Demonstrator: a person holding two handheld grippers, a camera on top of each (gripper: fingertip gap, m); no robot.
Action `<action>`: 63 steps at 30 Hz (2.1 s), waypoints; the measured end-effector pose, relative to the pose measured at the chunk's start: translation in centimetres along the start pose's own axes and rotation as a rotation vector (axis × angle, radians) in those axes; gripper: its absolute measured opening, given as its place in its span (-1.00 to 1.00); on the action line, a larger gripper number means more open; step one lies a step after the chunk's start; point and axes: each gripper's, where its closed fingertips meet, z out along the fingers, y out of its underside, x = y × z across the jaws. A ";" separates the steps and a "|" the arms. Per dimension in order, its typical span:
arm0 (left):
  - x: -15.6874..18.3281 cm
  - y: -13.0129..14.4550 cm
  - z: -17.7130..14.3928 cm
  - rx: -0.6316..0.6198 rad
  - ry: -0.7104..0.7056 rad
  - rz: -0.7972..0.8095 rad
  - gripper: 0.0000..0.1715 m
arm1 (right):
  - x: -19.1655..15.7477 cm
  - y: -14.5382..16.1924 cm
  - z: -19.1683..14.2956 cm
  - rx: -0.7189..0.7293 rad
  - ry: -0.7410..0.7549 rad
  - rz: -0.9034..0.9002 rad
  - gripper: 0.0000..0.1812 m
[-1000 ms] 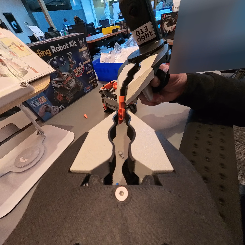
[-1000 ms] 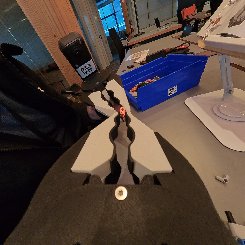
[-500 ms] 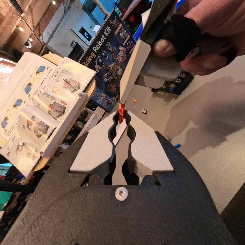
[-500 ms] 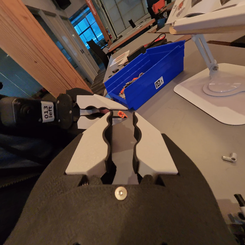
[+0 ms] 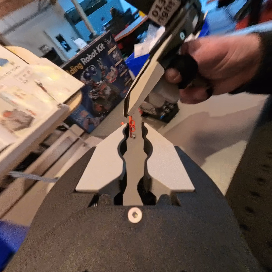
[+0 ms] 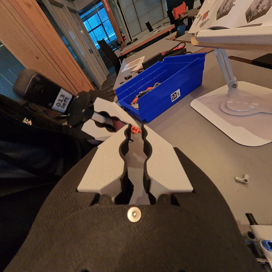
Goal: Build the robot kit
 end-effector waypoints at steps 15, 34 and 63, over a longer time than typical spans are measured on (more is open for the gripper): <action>1.9 -0.6 -0.9 0.119 0.375 -0.357 -0.88 | -2.4 1.2 0.4 -0.094 -0.076 -0.222 -0.88; 1.4 -1.7 -2.0 0.190 0.373 -0.349 -0.92 | -3.1 0.8 -0.5 -0.076 -0.122 -0.249 -0.95; 1.3 5.1 -1.5 -0.122 0.178 -0.211 -0.95 | 5.6 12.0 1.6 -0.686 0.243 -0.330 -0.75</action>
